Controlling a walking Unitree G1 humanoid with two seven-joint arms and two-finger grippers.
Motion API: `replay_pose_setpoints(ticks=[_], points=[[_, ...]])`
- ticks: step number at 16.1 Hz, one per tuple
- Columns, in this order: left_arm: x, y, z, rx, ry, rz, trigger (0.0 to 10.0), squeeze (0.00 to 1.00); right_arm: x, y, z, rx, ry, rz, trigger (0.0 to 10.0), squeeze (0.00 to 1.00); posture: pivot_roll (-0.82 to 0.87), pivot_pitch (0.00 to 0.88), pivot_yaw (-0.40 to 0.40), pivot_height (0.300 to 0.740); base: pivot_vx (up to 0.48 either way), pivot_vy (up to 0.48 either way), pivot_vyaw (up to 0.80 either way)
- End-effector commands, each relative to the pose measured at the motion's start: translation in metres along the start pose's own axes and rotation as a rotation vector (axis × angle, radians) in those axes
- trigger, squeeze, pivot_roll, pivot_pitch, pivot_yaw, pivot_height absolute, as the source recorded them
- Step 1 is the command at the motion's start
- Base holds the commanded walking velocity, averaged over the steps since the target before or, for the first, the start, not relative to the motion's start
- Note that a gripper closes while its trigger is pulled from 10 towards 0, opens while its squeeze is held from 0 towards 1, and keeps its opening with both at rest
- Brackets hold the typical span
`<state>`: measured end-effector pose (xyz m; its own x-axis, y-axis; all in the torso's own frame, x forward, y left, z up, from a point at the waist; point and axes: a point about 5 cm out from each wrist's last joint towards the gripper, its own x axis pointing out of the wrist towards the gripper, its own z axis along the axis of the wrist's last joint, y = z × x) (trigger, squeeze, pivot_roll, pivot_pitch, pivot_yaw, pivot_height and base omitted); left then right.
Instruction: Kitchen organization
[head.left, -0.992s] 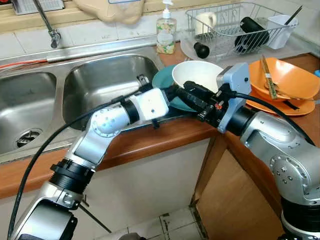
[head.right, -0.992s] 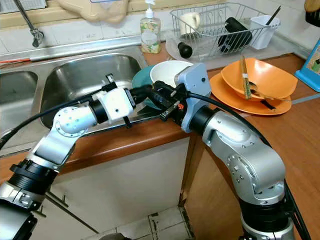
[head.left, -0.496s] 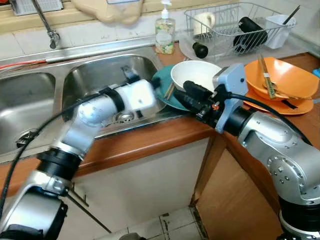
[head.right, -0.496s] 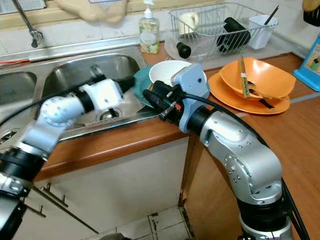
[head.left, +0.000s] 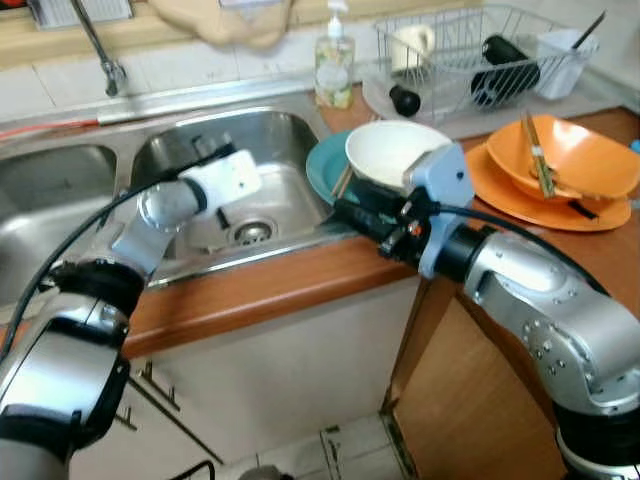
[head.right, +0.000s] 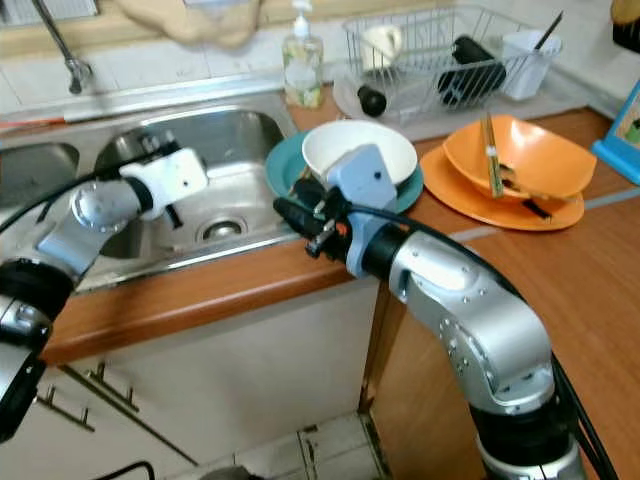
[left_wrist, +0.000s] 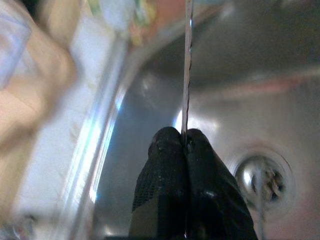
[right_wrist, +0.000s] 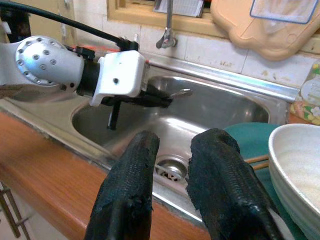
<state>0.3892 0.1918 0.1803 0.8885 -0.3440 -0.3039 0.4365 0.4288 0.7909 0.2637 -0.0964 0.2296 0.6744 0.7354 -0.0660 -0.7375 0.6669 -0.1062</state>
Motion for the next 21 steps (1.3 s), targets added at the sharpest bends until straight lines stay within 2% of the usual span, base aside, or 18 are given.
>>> replay_pose_setpoints(ticks=[1,3,5,6,7,8,14,16,17,18,19,20,21], points=[[0.002,0.0,-0.008,-0.016,0.077,-0.004,10.0,0.0,0.001,0.001,-0.002,-0.006,0.012,0.006,10.0,0.0,-0.04,0.0,0.108,0.74,0.0,0.0,0.0],[0.006,-0.005,-0.019,-0.056,0.174,-0.025,10.0,0.0,0.003,0.005,-0.007,0.004,0.035,0.017,10.0,0.0,-0.04,0.0,0.114,0.74,0.0,0.0,0.0],[0.007,-0.009,-0.021,-0.069,0.197,-0.05,10.0,0.0,0.003,0.007,-0.009,0.008,0.041,0.021,10.0,0.0,-0.04,0.0,0.115,0.74,0.0,0.0,0.0],[0.008,-0.016,-0.023,-0.075,0.221,-0.094,10.0,0.38,0.004,0.009,-0.01,0.012,0.045,0.024,10.0,0.0,-0.04,0.0,0.117,0.74,0.0,0.0,0.0],[0.008,-0.023,-0.027,-0.066,0.252,-0.138,10.0,1.0,0.004,0.01,-0.01,0.013,0.047,0.025,10.0,0.0,-0.04,0.0,0.119,0.74,0.0,0.0,0.0],[0.008,-0.026,-0.029,-0.059,0.266,-0.156,10.0,1.0,0.004,0.01,-0.011,0.013,0.049,0.024,10.0,0.0,-0.05,0.0,0.123,0.74,0.0,0.0,0.0],[0.006,-0.027,-0.034,-0.078,0.287,-0.168,10.0,1.0,0.003,0.006,-0.012,0.016,0.05,-0.013,10.0,0.0,-0.04,0.0,0.122,0.74,0.0,0.0,0.0],[0.006,-0.021,-0.031,-0.136,0.244,-0.11,10.0,1.0,0.005,-0.011,-0.008,0.016,0.025,-0.152,10.0,0.0,-0.04,0.0,0.117,0.74,0.0,0.0,0.0],[0.006,-0.017,-0.029,-0.169,0.212,-0.068,10.0,0.02,0.005,-0.026,-0.006,0.047,0.014,-0.256,10.0,0.0,-0.04,0.0,0.111,0.74,0.0,0.0,0.0],[0.006,-0.015,-0.028,-0.184,0.2,-0.053,10.0,0.02,0.005,-0.03,-0.006,0.06,0.01,-0.288,10.0,0.0,-0.04,0.0,0.111,0.74,0.0,0.0,0.0],[0.006,-0.007,-0.023,-0.305,0.12,0.029,10.0,0.0,0.003,-0.048,-0.004,0.129,-0.001,-0.394,10.0,0.0,-0.03,0.0,0.1,0.74,0.0,0.0,0.0],[0.005,-0.003,-0.022,-0.347,0.076,0.066,10.0,0.0,0.001,-0.055,-0.004,0.158,-0.008,-0.432,10.0,0.48,-0.03,0.0,0.098,0.74,0.0,0.0,0.0],[0.001,0.003,-0.022,-0.451,-0.002,0.144,10.0,0.0,-0.002,-0.063,-0.003,0.176,-0.012,-0.468,10.0,1.0,-0.03,0.0,0.084,0.74,0.0,0.0,0.0]])
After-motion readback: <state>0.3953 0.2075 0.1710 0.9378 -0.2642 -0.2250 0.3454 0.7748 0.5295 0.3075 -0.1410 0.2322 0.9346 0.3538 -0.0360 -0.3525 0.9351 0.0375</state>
